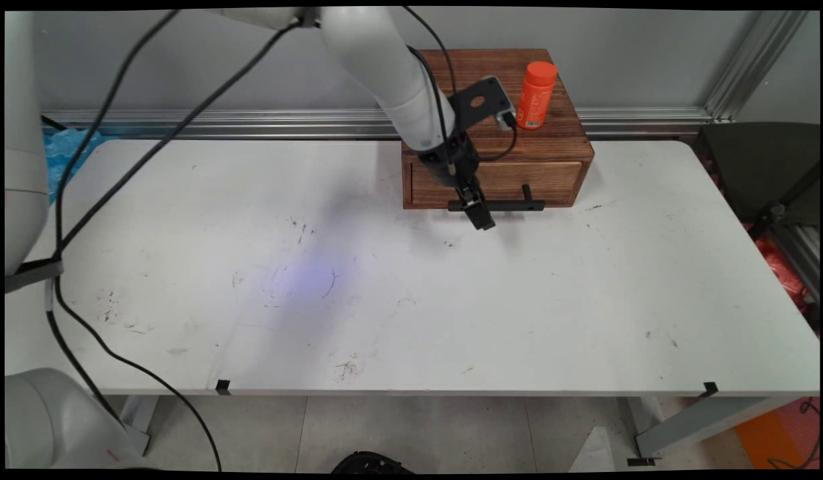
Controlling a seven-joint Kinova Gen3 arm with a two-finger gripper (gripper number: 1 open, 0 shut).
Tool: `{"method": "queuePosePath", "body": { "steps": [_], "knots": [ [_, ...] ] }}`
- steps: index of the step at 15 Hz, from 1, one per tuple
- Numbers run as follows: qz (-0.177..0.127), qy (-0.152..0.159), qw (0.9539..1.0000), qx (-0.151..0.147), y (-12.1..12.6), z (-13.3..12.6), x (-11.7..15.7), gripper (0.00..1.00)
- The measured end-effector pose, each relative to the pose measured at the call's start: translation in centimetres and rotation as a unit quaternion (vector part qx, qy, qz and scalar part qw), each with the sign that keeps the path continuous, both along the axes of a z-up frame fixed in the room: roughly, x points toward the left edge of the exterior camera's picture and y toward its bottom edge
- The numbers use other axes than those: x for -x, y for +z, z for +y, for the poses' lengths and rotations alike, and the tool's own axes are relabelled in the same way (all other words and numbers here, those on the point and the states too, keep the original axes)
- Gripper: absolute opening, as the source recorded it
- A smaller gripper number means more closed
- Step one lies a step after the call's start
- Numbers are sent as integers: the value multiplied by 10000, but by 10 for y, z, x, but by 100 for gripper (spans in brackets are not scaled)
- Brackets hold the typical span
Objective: Open the drawer
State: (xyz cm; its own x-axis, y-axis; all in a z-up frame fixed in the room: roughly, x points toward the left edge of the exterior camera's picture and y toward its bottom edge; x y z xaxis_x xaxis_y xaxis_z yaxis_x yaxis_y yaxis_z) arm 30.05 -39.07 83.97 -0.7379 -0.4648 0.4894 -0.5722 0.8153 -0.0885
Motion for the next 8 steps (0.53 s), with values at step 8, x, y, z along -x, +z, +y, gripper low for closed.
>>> {"method": "queuePosePath", "body": {
  "steps": [8],
  "knots": [
    [-115,23,9999,-76,-40,-19,24,100]
  ]
}}
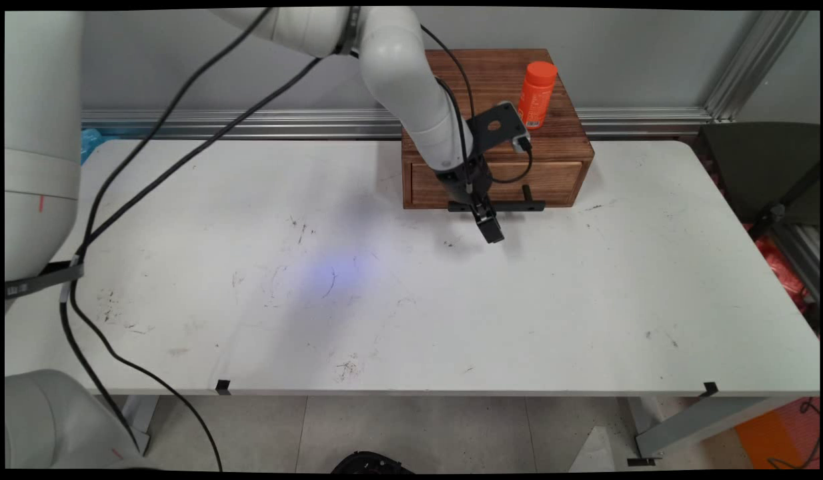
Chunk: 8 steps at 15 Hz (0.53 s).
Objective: Open the drawer
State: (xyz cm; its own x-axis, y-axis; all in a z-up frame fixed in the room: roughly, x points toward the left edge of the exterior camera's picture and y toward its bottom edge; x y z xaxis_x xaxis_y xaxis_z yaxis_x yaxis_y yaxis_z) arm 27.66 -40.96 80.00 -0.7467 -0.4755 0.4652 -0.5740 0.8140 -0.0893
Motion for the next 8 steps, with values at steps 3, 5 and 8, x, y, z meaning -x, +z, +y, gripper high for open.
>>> {"method": "queuePosePath", "body": {
  "steps": [3,5,8],
  "knots": [
    [-15,-8,10000,-28,-8,-2,6,100],
    [-21,-10,10000,-48,-12,-3,9,100],
    [-31,-19,9999,-102,-18,-1,15,100]
  ]
}}
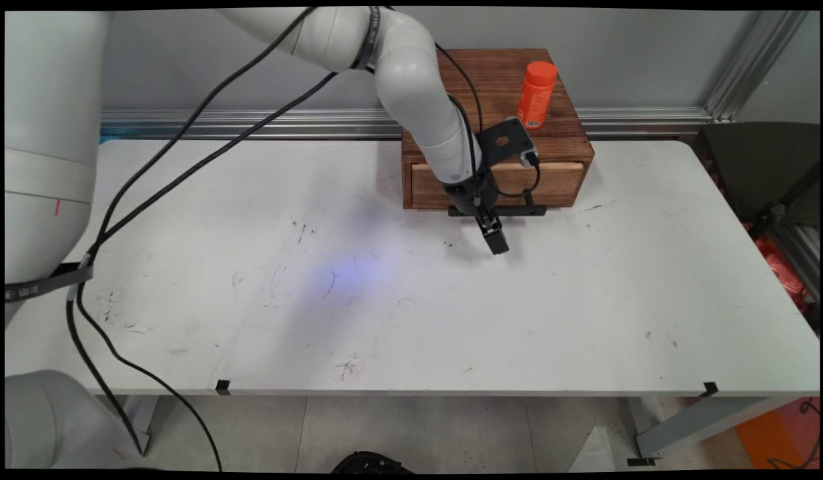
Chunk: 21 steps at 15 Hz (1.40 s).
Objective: Open the drawer
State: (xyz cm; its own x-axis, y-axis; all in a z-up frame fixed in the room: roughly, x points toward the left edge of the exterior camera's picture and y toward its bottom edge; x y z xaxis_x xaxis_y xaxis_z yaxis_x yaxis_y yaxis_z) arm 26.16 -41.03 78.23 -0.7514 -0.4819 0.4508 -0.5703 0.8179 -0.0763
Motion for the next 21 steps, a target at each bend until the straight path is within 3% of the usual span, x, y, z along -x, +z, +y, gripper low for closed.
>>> {"method": "queuePosePath", "body": {
  "steps": [6,21],
  "knots": [
    [-4,-57,9999,-152,-7,16,12,100],
    [70,-325,9975,-622,-5,92,46,100]
  ]
}}
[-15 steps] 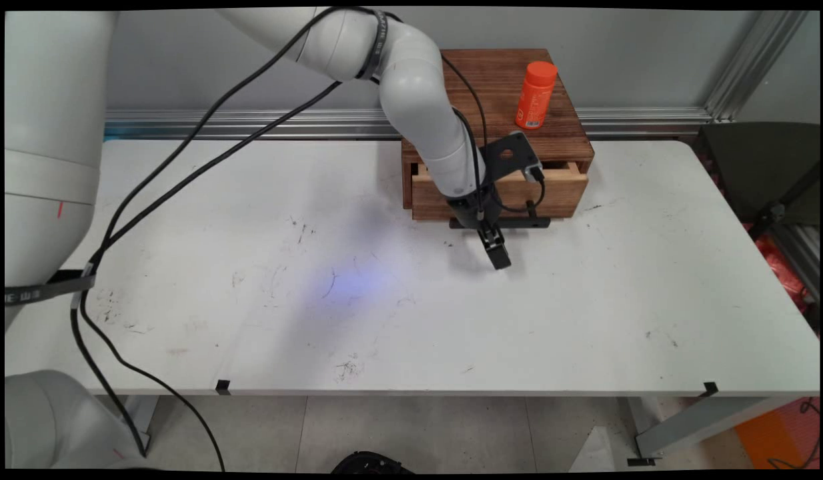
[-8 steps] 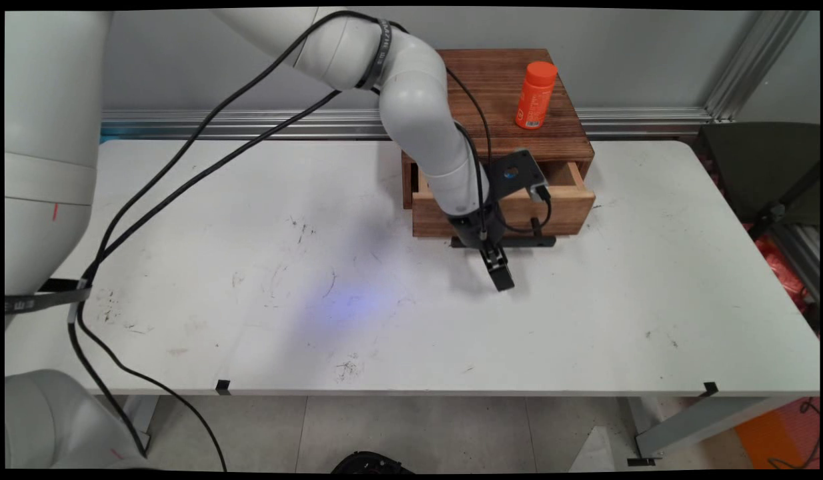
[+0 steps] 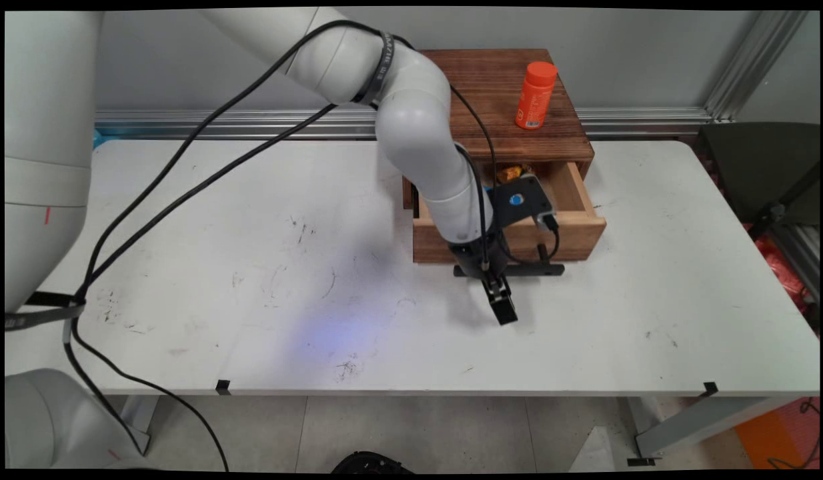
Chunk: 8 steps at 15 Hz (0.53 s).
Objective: Open the drawer
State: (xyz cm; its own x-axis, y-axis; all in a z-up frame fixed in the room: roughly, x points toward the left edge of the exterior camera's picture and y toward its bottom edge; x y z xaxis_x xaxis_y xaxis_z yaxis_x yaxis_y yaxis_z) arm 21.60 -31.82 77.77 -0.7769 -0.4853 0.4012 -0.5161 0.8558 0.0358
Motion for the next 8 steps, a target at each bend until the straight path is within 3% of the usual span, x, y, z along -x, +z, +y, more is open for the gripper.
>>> {"method": "queuePosePath", "body": {
  "steps": [8],
  "knots": [
    [26,-296,9994,-157,6,47,16,100]
  ]
}}
